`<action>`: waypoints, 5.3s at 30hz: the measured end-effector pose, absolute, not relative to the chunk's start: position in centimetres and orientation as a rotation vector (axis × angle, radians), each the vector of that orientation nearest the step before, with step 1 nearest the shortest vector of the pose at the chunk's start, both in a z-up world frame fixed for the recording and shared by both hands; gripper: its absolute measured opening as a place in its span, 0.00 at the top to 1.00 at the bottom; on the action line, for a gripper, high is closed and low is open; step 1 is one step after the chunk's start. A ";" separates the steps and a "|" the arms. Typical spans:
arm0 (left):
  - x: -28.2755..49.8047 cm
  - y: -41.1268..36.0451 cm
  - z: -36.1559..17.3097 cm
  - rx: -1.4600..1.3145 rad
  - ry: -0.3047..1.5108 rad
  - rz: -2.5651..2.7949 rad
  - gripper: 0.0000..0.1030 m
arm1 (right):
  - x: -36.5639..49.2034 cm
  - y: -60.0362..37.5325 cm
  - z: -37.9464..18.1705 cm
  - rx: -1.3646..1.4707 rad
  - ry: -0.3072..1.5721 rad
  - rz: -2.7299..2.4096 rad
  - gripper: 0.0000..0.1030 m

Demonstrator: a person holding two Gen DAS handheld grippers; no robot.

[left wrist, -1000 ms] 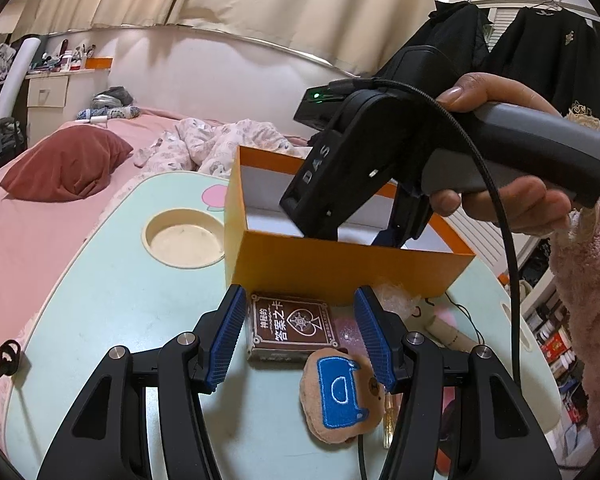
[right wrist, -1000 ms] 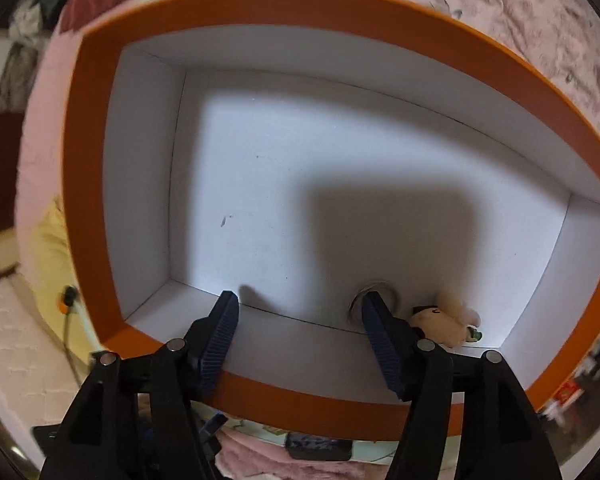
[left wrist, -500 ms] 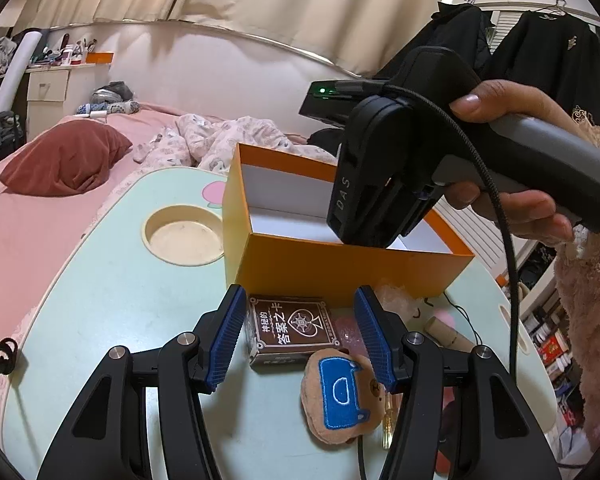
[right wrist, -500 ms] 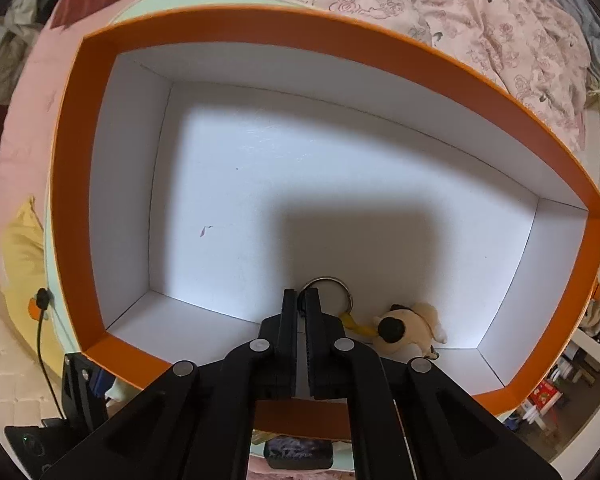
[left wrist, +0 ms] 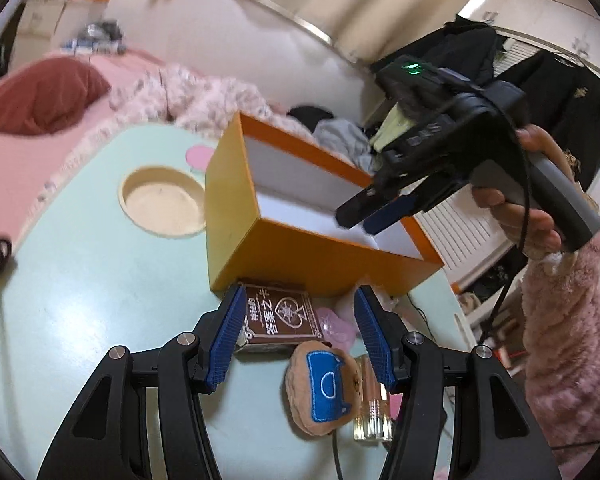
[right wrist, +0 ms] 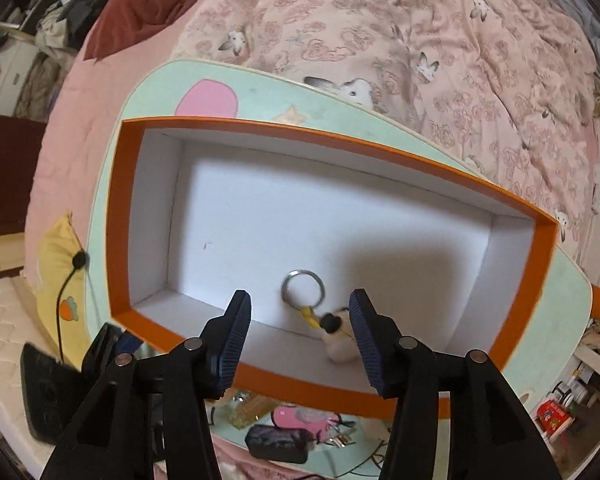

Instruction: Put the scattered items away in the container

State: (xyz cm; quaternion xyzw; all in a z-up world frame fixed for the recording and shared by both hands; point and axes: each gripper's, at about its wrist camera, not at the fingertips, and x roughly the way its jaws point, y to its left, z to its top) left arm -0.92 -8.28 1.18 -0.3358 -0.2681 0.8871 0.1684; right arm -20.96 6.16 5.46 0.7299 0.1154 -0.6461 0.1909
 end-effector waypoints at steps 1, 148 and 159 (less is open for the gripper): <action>-1.4 -8.4 1.5 -0.985 -0.756 2.504 0.45 | -21.1 6.4 5.5 2.054 0.307 -1.802 0.51; 8.2 1.5 -0.3 -1.068 0.051 2.787 0.00 | 8.9 15.0 0.2 1.028 0.194 -2.649 0.00; 9.3 -0.9 2.9 -0.863 -0.054 2.799 0.14 | 8.9 15.0 0.2 1.018 0.194 -2.651 0.00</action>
